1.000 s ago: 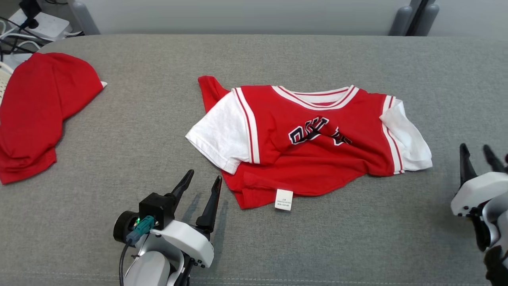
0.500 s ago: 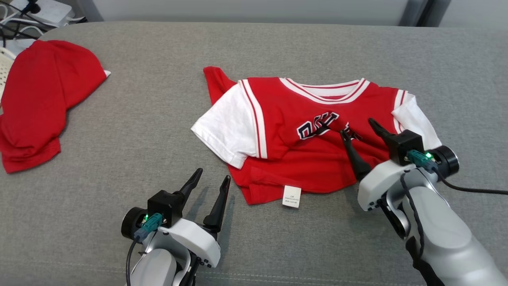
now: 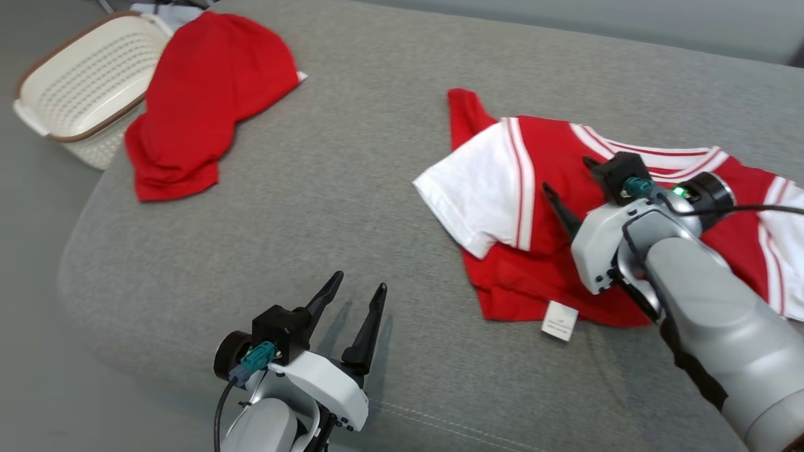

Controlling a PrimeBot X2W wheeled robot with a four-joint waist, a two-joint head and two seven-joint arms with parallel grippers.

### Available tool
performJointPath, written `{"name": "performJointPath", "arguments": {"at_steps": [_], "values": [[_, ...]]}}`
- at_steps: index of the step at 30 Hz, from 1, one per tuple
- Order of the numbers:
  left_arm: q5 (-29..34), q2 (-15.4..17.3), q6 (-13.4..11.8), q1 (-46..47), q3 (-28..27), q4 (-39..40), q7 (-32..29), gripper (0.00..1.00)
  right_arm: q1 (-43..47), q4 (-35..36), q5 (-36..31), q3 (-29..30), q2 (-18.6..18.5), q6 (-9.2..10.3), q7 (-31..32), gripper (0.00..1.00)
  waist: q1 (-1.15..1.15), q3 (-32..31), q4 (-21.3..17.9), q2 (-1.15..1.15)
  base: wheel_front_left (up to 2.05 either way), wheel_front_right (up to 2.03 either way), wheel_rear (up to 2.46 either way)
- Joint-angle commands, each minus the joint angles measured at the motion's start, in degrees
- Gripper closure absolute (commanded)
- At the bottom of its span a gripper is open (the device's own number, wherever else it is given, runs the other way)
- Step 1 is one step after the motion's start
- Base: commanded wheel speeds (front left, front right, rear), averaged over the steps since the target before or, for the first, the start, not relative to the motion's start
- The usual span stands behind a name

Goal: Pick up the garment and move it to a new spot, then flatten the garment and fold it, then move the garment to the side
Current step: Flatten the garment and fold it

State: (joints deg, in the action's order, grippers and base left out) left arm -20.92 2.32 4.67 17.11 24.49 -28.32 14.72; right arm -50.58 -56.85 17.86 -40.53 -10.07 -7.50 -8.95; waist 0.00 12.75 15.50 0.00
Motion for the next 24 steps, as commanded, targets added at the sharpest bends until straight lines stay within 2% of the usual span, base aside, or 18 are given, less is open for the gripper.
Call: {"name": "performJointPath", "arguments": {"at_steps": [1, 6, 8, 9, 10, 16, 19, 21, 24], "values": [[-0.7, 0.6, -0.5, 0.7, -1.1, 1.7, 0.3, 0.00, -1.0, -0.5, 0.3, -0.7, 0.0, 0.01, 0.7, 0.00, 0.00, 0.8, 3.0, 0.00, 0.00, 0.00, 0.00], [-1.9, 0.6, -1.0, 0.9, 0.4, 2.8, 0.3, 0.00, -2.9, -6.4, 0.3, -0.9, -0.1, 0.01, 4.5, 0.00, 0.00, 1.6, 5.5, 0.00, 0.00, 0.00, 0.00], [-2.2, 0.6, -1.1, 1.0, 0.7, 3.2, 0.3, 0.00, -3.8, -7.9, 0.1, -0.9, 0.1, 0.01, 4.8, 0.62, 0.00, 1.9, 6.0, 0.00, 0.00, 0.00, 0.00], [-2.3, 0.6, -1.2, 1.0, 0.9, 3.3, 0.3, 0.00, -4.1, -8.6, -0.1, -1.0, 0.3, 0.01, 5.1, 0.89, 0.00, 2.1, 6.1, 0.00, 0.00, 0.00, 0.00], [-2.3, 0.6, -1.2, 1.1, 1.0, 3.4, 0.3, 0.00, -4.4, -9.3, -0.1, -0.9, 0.5, 0.01, 5.4, 1.00, 0.00, 2.2, 6.2, 0.00, 0.00, 0.00, 0.00], [-2.4, 0.6, -1.4, 1.5, 1.3, 4.0, 0.3, 0.00, -8.7, -12.2, -0.9, 1.4, -1.0, 0.01, 2.8, 1.00, 0.00, 2.8, 6.1, 0.00, 0.00, 0.00, 0.00], [-2.3, 0.6, -1.5, 1.5, 1.4, 4.0, 0.3, 0.00, -11.2, -13.3, -0.8, 4.4, -2.5, 0.01, -0.1, 1.00, 0.00, 3.0, 5.8, 0.00, 0.00, 0.00, 0.00], [-2.4, 0.6, -1.5, 1.6, 1.5, 4.1, 0.3, 0.00, -13.4, -13.9, -0.8, 7.1, -4.1, 0.01, -2.6, 1.00, 0.00, 3.4, 5.8, 0.00, 0.00, 0.00, 0.00], [-2.5, 0.6, -1.3, 2.3, 2.2, 4.5, 0.3, 0.00, -17.6, -14.9, -1.5, 13.2, -8.5, 0.01, -5.2, 1.00, 0.00, 4.3, 6.0, 0.00, 0.00, 0.00, 0.00]]}}
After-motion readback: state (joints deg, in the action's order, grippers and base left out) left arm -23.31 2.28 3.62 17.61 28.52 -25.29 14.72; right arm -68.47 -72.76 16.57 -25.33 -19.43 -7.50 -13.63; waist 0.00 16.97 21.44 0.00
